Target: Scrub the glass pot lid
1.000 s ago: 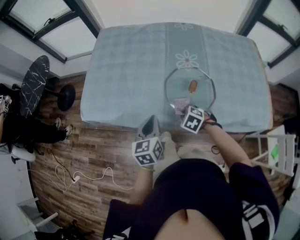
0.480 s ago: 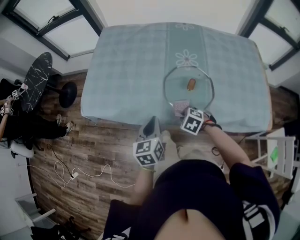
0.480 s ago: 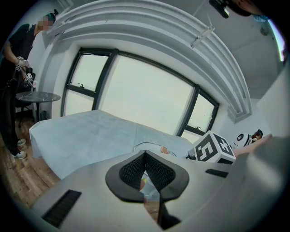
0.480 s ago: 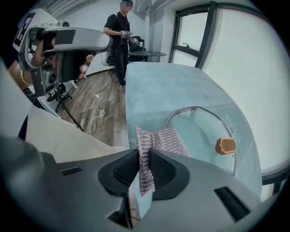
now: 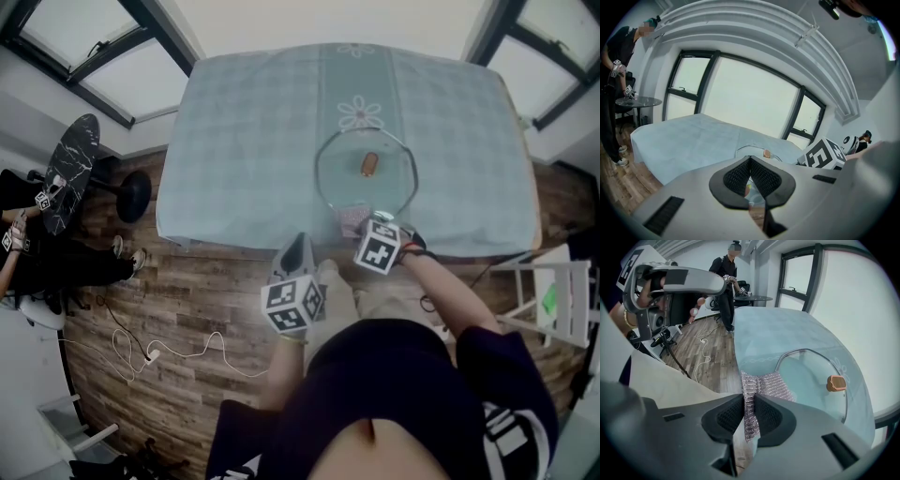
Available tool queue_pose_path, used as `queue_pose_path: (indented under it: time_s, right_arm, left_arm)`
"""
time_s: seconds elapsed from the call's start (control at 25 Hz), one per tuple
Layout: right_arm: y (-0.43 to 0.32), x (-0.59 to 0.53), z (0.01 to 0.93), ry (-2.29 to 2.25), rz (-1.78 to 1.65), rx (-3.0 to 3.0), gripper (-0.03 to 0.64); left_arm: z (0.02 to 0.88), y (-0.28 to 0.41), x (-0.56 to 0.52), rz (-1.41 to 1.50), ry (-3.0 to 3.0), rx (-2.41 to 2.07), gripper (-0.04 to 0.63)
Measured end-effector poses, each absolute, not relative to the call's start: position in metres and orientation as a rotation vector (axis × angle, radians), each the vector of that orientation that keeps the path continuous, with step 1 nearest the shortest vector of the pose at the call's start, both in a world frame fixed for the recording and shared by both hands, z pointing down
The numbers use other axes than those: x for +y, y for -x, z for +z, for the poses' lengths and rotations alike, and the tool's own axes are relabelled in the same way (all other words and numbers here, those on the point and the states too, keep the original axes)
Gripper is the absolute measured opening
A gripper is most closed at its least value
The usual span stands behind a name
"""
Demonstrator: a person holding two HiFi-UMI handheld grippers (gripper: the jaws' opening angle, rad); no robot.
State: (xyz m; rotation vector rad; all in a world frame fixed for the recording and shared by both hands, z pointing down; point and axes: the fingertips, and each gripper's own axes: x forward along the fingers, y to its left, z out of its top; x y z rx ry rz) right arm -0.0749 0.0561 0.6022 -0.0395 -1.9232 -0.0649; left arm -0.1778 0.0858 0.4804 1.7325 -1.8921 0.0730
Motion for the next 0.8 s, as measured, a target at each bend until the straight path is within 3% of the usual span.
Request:
queue_pose_path:
  time_s: [0.8]
  right_arm:
    - [0.047,0.076,0.587,0.045,-0.091,-1.964,0.066]
  left_arm:
    - [0.469,0.15,0.09,0.115,-1.766,-1.923,0.0]
